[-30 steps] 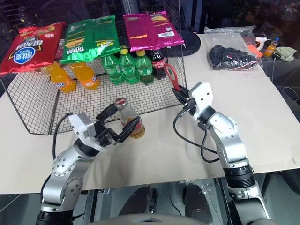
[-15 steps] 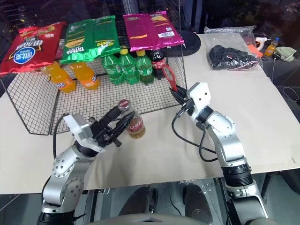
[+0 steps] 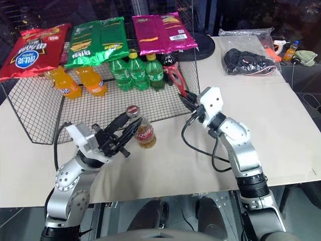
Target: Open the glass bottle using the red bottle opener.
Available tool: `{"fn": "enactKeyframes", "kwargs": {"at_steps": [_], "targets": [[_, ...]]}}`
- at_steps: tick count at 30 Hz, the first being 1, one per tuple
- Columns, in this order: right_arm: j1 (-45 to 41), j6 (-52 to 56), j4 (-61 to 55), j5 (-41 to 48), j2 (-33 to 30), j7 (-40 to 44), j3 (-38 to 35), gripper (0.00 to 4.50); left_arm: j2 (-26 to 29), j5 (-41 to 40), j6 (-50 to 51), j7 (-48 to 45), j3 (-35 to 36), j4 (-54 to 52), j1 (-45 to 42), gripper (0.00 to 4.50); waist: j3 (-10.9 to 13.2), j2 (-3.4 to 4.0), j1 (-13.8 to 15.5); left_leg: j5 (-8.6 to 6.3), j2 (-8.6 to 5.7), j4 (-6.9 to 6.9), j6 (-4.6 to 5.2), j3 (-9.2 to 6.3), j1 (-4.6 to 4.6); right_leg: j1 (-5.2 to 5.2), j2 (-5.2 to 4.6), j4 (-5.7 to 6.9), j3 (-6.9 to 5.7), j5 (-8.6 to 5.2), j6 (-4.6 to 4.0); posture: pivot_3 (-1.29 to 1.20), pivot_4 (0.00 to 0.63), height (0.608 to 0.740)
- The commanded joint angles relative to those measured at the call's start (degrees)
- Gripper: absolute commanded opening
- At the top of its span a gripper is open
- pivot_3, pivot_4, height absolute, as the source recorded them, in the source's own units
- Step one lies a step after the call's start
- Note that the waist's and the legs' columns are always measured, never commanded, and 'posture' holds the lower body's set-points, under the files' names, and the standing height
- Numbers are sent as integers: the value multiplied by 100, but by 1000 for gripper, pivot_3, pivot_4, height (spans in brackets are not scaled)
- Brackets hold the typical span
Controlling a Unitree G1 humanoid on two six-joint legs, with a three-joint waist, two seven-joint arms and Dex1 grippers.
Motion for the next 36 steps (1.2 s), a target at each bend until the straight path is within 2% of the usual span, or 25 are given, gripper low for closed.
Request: {"fn": "enactKeyframes", "kwargs": {"at_steps": [1,4,9,22,32,36], "targets": [[53,-542,-181,-369,-66,224,427,0,-25,102,-70,-61,-145,102,57,1121,0,0,2,0,0,0,0,0,0,1,0,0,0,0,0,0,150,740],[75,-851,-135,-652,-37,223,687,0,-25,117,-82,-53,-161,134,40,1121,-1,0,4,0,0,0,0,0,4,5,0,0,0,0,0,0,150,740],[-65,-1949,468,-1503,-142,129,1110,0,-41,144,-84,-12,-231,166,35,1121,-3,-1,3,0,-1,1,0,1,16,15,0,0,0,0,0,0,150,740],[-619,-3908,1930,-2783,189,-970,1345,0,-75,103,-4,23,-269,224,-75,1121,-4,-3,5,0,-1,1,-1,8,30,25,2,4,7,0,0,0,150,740],[-522,-4510,2366,-3015,117,-997,1616,0,-70,90,36,30,-274,245,-130,1121,-7,-1,3,0,-1,0,0,10,40,30,4,6,11,0,0,0,150,740],[-774,-4642,2536,-3470,-68,-1296,1474,0,-61,89,42,18,-274,259,-141,1121,-9,-1,4,0,-1,0,0,11,43,32,3,6,13,0,0,0,150,740]]}}
